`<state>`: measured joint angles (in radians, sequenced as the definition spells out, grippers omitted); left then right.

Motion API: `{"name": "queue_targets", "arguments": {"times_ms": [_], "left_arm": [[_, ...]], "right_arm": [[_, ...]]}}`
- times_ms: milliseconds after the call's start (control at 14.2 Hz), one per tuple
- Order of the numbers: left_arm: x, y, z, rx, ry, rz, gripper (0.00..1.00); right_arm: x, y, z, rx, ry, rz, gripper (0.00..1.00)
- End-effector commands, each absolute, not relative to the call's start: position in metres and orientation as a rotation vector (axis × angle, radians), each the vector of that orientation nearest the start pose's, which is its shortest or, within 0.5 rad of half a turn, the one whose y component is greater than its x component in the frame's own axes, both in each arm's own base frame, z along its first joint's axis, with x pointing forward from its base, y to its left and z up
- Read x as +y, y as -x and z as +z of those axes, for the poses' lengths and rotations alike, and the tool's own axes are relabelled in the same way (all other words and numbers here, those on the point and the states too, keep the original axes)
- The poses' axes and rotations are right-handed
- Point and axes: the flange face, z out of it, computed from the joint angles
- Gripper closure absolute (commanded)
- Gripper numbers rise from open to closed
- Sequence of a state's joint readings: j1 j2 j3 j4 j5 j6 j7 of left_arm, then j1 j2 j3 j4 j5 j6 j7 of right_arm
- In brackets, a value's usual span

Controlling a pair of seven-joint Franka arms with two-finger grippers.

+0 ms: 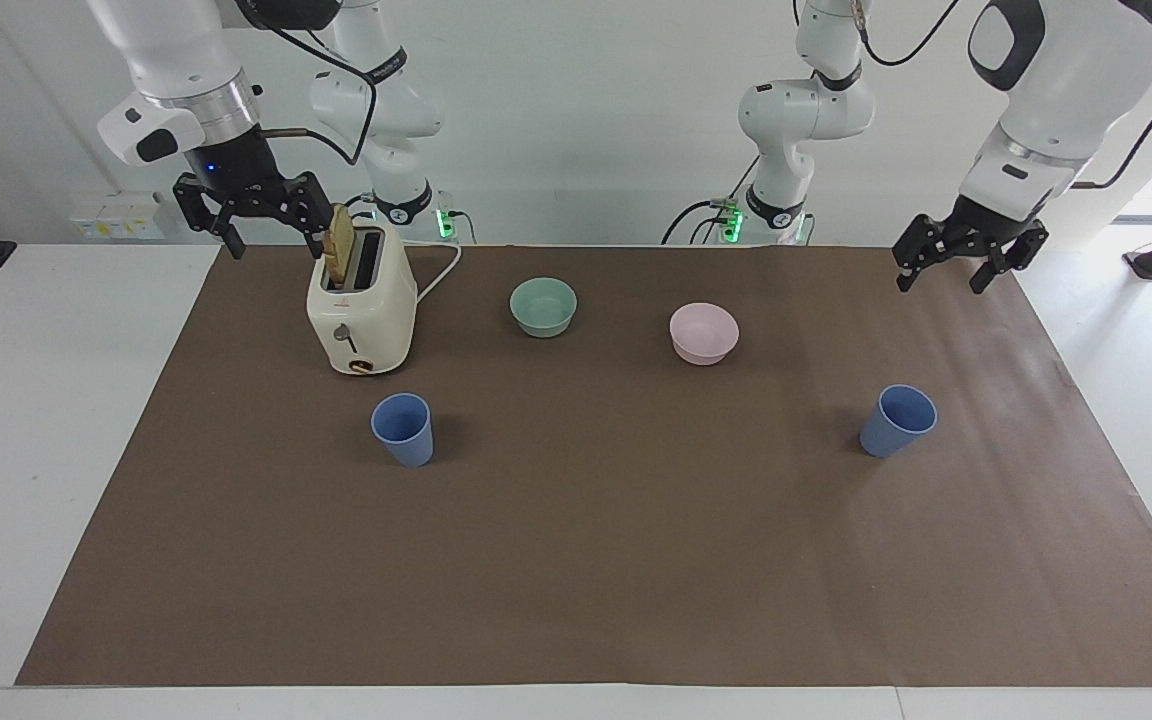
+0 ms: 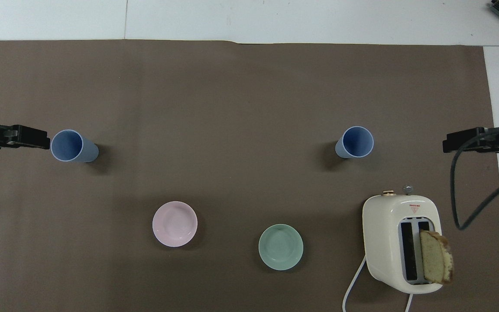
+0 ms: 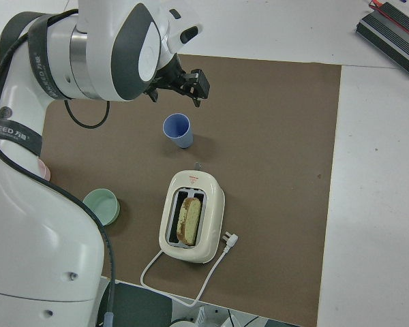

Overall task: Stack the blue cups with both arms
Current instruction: 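Move the left gripper toward the blue cup nearest it, then close the left gripper on the blue cup's rim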

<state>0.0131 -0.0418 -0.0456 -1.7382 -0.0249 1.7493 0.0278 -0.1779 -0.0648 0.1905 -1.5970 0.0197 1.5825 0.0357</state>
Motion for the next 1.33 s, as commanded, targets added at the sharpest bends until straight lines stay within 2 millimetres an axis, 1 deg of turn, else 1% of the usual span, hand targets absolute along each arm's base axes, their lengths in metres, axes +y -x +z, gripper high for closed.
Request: {"name": "queue_targets", "arguments": {"times_ms": [0,70,140,211,281,421,491,561,632,912,982,1053,1123,1193,1263], "left_arm": [[0.015,-0.568,0.539,-0.015,3.158,-0.129,0.00],[0.025,-0.577,0.524,-0.030,3.157,-0.125,0.00],[0.030,-0.586,0.508,-0.039,3.160,-0.125,0.00],[0.042,-0.592,0.492,-0.067,3.160,-0.114,0.00],[0.050,-0.594,0.479,-0.088,3.161,-0.085,0.00],[0.050,-0.586,0.448,-0.103,3.165,-0.022,0.00],[0.050,-0.583,0.429,-0.105,3.164,-0.034,0.00],[0.050,-0.581,0.415,-0.111,3.163,-0.056,0.00],[0.050,-0.581,0.405,-0.110,3.163,-0.061,0.00],[0.051,-0.582,0.381,-0.114,3.166,-0.015,0.00],[0.050,-0.583,0.379,-0.121,3.166,-0.017,0.05],[0.050,-0.582,0.379,-0.136,3.168,-0.012,0.44],[0.050,-0.582,0.378,-0.152,3.171,-0.010,0.89],[0.050,-0.583,0.379,-0.143,3.171,-0.013,1.00],[0.048,-0.585,0.379,-0.147,3.175,-0.015,1.00]], "right_arm": [[0.010,-0.532,0.647,0.009,3.127,-0.062,0.00],[0.010,-0.532,0.647,0.009,3.128,-0.062,0.00],[0.010,-0.533,0.647,0.009,3.127,-0.065,0.00],[0.010,-0.532,0.647,0.009,3.127,-0.062,0.00],[0.010,-0.532,0.647,0.007,3.127,-0.062,0.00],[0.010,-0.532,0.647,0.009,3.127,-0.062,0.00],[0.010,-0.532,0.648,0.009,3.127,-0.065,0.00],[0.010,-0.532,0.647,0.007,3.127,-0.062,0.00],[0.010,-0.532,0.647,0.007,3.127,-0.062,0.00],[0.010,-0.532,0.648,0.009,3.127,-0.065,0.00],[0.010,-0.532,0.647,0.007,3.127,-0.062,0.00],[0.010,-0.532,0.647,0.012,3.127,-0.062,0.00],[0.010,-0.532,0.648,0.007,3.127,-0.065,0.00],[0.010,-0.533,0.647,0.009,3.127,-0.065,0.00],[0.010,-0.532,0.647,0.007,3.127,-0.062,0.00]]}}
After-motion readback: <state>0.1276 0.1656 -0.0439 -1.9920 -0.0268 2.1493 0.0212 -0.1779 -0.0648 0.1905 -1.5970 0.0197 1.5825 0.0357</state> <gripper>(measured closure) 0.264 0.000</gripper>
